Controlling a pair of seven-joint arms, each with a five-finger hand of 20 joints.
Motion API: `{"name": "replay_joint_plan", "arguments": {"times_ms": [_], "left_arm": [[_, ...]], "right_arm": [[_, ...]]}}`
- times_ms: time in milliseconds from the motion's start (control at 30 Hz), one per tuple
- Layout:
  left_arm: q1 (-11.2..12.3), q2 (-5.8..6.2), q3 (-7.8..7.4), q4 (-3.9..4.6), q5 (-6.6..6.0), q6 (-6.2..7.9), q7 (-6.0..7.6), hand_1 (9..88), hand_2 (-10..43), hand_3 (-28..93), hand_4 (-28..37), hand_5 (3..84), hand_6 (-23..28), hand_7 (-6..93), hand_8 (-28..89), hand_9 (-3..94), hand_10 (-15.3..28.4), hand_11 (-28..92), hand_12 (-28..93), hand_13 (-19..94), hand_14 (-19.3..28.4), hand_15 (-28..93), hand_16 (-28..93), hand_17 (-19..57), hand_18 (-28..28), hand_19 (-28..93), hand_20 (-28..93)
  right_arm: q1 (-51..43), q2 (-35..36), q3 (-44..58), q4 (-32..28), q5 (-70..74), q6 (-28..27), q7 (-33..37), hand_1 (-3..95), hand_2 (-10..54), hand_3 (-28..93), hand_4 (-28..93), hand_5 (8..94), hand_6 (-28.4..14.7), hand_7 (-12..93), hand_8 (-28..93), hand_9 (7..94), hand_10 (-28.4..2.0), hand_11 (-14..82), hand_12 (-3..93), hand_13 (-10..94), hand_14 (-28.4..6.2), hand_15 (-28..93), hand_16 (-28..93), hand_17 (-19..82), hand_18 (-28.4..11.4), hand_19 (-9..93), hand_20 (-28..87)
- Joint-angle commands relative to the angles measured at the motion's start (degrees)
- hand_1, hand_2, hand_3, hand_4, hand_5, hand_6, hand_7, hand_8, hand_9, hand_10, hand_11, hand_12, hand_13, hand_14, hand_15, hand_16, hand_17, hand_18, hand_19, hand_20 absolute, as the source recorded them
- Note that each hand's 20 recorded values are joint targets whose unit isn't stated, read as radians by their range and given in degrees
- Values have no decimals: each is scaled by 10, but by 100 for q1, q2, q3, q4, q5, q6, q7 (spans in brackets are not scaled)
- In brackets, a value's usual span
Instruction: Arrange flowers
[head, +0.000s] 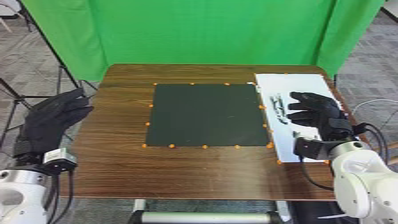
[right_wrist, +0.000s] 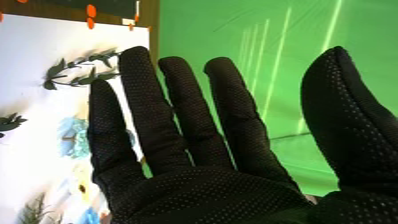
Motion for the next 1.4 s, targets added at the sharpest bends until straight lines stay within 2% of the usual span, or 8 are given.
{"name": "replay_joint_plan", "arguments": {"times_ms": [33, 200, 233, 467, 733, 933, 1100, 1400], "left_arm": [[65, -61, 75, -15, 6, -17, -16, 261, 30, 822, -231, 426, 111, 184, -106, 380, 207, 341, 97, 252, 270, 625, -131, -96, 227, 591, 89], [115, -82, 106, -33, -29, 39, 52, 261, 30, 822, -229, 427, 112, 187, -106, 380, 207, 342, 96, 252, 270, 626, -132, -96, 227, 591, 90], [78, -108, 125, -29, 7, 20, -8, 261, 30, 822, -229, 428, 113, 188, -106, 380, 207, 342, 96, 252, 271, 626, -132, -96, 227, 591, 90], [116, -114, 91, -42, -2, 43, -11, 263, 30, 823, -227, 429, 114, 190, -107, 380, 207, 346, 96, 253, 271, 628, -133, -96, 227, 591, 92], [171, -80, 73, -86, 0, 73, 54, 265, 31, 821, -226, 429, 115, 191, -107, 381, 208, 348, 96, 253, 272, 629, -134, -96, 227, 591, 93], [190, -30, 117, -95, -27, 107, 146, 265, 32, 821, -226, 430, 115, 192, -108, 381, 209, 350, 95, 252, 272, 629, -134, -96, 227, 591, 93], [229, 6, 174, -95, -59, 133, 238, 265, 32, 820, -225, 430, 115, 192, -108, 381, 208, 349, 94, 253, 272, 629, -134, -96, 227, 592, 93], [171, 24, 323, -81, -63, 126, 273, 266, 32, 820, -224, 429, 115, 193, -109, 380, 208, 351, 94, 254, 271, 630, -134, -95, 226, 592, 93]], "right_arm": [[-56, 13, 32, -19, -32, 46, -15, 234, 15, 843, -282, 470, -61, 203, -134, 501, -190, 183, 160, 419, -189, 407, 129, 105, -268, 578, 90], [-36, 12, 22, -19, -43, 52, -7, 234, 16, 843, -282, 471, -61, 204, -133, 503, -190, 187, 161, 421, -188, 410, 129, 104, -268, 579, 92], [-74, 17, 36, -40, -62, 76, -3, 234, 16, 843, -282, 471, -62, 205, -133, 503, -190, 187, 161, 421, -188, 410, 128, 104, -268, 579, 92], [-43, 23, 16, -36, -79, 80, -10, 235, 17, 844, -282, 475, -63, 206, -135, 506, -190, 190, 161, 423, -188, 415, 128, 105, -268, 580, 94], [-99, 87, 34, -109, -782, 37, 95, 236, 17, 842, -282, 484, -69, 207, -134, 523, -191, 223, 170, 433, -183, 435, 131, 110, -265, 591, 102], [-123, 334, -241, -341, -3116, 87, 1317, 254, -3, 817, -274, 604, -105, 231, -128, 610, -200, 379, 200, 521, -176, 618, 133, 206, -235, 750, 159], [51, 642, -838, -410, -5282, -444, 2450, 298, -40, 793, -261, 664, -101, 270, -115, 645, -193, 496, 236, 579, -174, 723, 168, 298, -249, 848, 181], [275, 753, -1494, -241, -6523, -1213, 3402, 328, -61, 759, -241, 730, -101, 278, -91, 703, -202, 523, 258, 652, -174, 744, 205, 400, -264, 927, 175]]}}
